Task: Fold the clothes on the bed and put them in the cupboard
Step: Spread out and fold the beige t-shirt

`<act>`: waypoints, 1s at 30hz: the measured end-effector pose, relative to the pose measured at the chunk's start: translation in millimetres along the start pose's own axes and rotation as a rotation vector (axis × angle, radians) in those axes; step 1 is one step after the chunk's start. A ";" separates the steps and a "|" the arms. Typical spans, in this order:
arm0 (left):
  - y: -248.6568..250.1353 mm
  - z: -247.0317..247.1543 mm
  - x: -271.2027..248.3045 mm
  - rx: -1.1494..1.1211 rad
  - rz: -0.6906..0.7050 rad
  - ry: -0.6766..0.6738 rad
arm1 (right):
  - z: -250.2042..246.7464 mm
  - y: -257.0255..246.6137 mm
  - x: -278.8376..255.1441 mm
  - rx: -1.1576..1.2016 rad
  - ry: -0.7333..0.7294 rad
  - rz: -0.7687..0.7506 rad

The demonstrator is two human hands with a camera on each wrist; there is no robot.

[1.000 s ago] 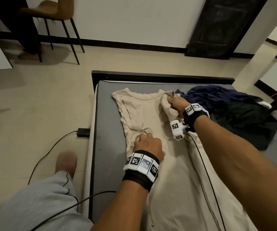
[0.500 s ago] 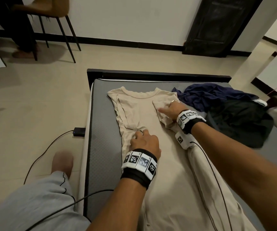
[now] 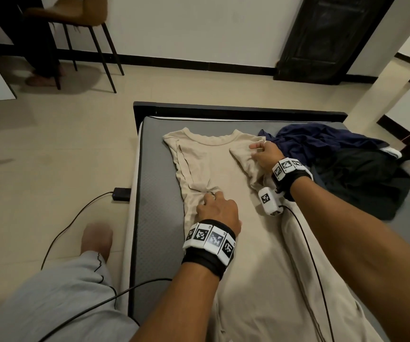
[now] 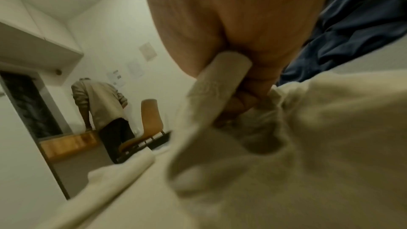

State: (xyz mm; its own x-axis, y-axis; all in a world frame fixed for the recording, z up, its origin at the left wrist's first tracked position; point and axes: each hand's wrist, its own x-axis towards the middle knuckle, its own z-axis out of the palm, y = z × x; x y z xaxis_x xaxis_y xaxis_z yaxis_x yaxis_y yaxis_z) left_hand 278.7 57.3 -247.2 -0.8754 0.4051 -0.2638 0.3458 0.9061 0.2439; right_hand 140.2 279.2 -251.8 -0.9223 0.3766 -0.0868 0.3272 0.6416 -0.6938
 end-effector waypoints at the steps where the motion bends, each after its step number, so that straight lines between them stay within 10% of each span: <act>1: 0.4 -0.3 -0.1 0.002 0.000 0.001 | -2.1 4.9 -0.5 -0.060 -0.012 -0.018; 18: -1.0 2.4 -0.9 0.017 0.006 0.015 | -10.3 7.4 -26.9 -0.857 0.106 -0.132; 23: -0.7 3.6 -2.4 0.021 0.008 0.024 | 13.3 23.4 -29.8 -0.840 -0.311 -0.179; 30: -0.4 10.3 -11.3 0.010 0.029 0.032 | 14.8 33.8 -54.8 -0.791 -0.318 -0.159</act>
State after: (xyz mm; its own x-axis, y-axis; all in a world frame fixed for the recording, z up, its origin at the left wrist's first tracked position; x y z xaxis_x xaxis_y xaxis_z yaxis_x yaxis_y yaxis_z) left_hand 291.9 53.6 -254.0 -0.8755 0.4268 -0.2268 0.3740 0.8954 0.2416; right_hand 198.8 270.4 -281.1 -0.9444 0.1139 -0.3084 0.1274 0.9916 -0.0239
